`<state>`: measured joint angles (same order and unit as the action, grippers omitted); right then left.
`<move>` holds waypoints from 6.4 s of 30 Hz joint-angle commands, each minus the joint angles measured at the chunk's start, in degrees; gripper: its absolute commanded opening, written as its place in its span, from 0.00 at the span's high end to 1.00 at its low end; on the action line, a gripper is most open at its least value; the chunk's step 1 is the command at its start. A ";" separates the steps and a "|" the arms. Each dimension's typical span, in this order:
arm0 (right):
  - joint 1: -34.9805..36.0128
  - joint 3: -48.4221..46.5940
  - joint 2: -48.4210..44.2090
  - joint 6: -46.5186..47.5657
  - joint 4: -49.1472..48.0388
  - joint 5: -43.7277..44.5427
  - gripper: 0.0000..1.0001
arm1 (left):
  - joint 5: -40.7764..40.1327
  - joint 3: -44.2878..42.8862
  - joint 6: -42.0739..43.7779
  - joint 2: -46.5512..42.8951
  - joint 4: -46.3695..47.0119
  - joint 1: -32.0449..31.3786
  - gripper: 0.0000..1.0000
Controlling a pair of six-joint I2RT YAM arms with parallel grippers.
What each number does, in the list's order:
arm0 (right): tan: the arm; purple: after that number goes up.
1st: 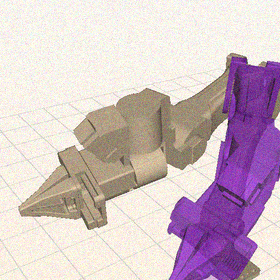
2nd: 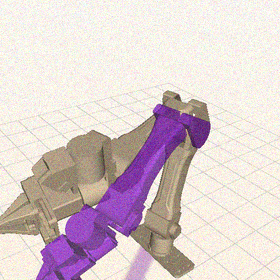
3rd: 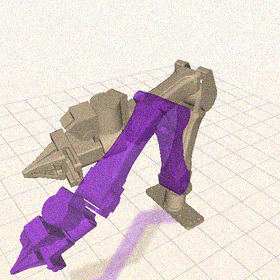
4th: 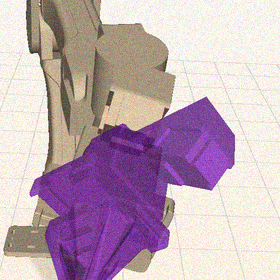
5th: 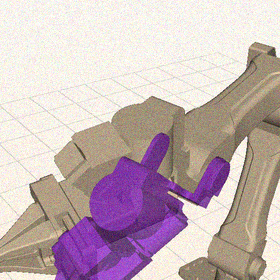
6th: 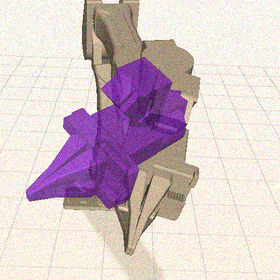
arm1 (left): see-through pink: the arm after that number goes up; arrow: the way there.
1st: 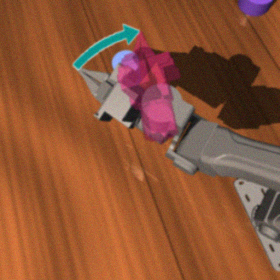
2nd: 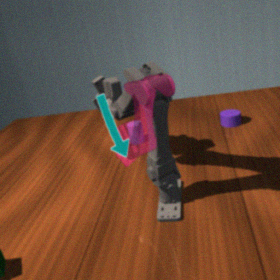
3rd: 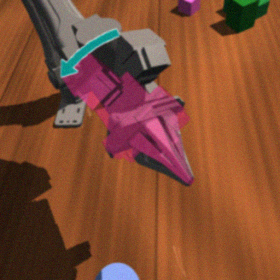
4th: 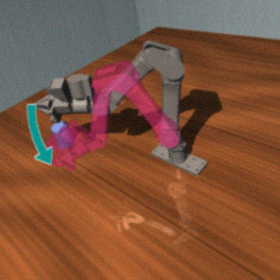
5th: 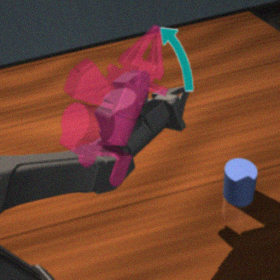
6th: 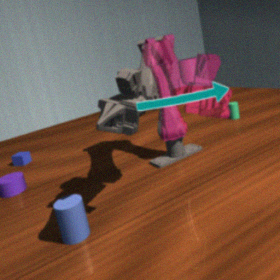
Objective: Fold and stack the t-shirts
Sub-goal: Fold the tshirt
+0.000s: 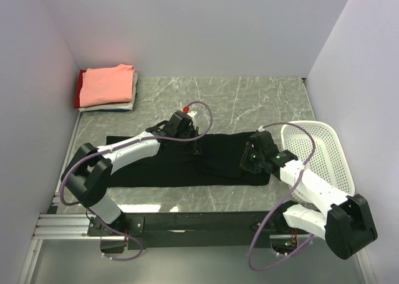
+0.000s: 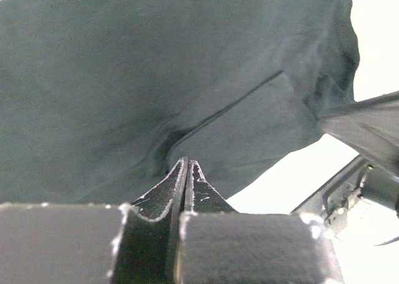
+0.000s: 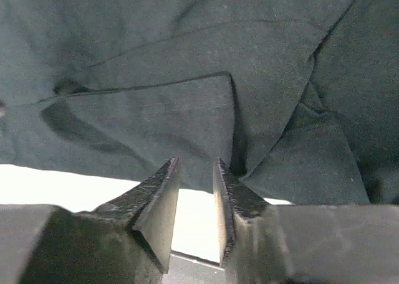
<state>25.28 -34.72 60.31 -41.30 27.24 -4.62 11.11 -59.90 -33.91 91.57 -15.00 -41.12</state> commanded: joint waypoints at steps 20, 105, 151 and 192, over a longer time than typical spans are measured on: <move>0.48 5.38 -5.47 -4.93 1.05 1.10 0.73 | 1.28 2.26 -0.02 2.75 3.15 -2.91 0.90; -16.40 -33.57 33.99 4.65 -3.87 1.81 0.40 | -10.24 2.69 -8.89 7.92 -7.07 -12.13 0.74; -10.95 -90.01 73.12 15.81 9.06 -7.42 0.29 | -9.10 -41.23 7.80 30.41 0.42 14.75 0.36; -7.79 -46.06 44.02 13.88 -1.49 -3.90 0.33 | -16.58 -43.46 -3.09 42.20 -1.17 25.66 0.35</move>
<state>16.80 -82.63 110.59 -28.25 27.35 -9.63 -7.57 -103.90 -35.14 134.06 -11.64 -15.64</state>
